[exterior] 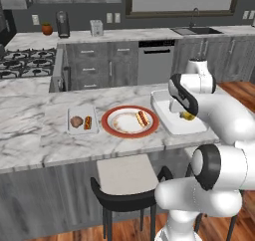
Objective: Place one cooked food and one vegetable from the large plate to each tupperware container.
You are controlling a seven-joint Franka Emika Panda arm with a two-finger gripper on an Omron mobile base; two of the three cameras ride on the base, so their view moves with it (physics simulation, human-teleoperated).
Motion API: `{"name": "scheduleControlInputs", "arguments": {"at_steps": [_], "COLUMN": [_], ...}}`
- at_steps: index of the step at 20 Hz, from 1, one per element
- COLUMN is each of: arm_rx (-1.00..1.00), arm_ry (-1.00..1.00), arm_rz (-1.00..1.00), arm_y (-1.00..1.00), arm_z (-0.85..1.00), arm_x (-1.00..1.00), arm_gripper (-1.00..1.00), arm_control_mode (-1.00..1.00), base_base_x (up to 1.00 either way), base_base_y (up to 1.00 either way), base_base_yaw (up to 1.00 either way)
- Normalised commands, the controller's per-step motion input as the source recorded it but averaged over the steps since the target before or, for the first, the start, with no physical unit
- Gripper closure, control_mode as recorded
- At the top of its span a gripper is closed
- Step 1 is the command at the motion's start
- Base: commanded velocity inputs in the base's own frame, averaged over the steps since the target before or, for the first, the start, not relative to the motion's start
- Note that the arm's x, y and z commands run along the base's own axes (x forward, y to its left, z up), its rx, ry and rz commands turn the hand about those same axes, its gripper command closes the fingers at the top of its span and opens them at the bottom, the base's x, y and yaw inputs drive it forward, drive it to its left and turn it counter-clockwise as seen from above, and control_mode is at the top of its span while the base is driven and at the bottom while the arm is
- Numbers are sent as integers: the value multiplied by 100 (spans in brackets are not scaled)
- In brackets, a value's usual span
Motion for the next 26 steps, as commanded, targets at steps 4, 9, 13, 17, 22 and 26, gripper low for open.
{"name": "scheduleControlInputs", "arguments": {"at_steps": [4, 9, 13, 17, 22, 26], "arm_rx": [0, 3, 9, 2, 0, 0], "arm_ry": [2, 1, 5, 5, 11, 2], "arm_rz": [-6, 9, 21, 19, 11, 6], "arm_y": [-26, -34, -25, -20, -3, 0], "arm_z": [-9, -25, -39, -55, -60, -58], "arm_x": [100, 100, 100, 100, 90, 38], "arm_gripper": [100, 100, 100, 100, 100, 100], "arm_control_mode": [-100, -100, -100, -100, -100, -100], "base_base_x": [0, 0, 0, 0, 0, 0], "base_base_y": [0, 0, 0, 0, 0, 0], "base_base_yaw": [0, 0, 0, 0, 0, 0]}}
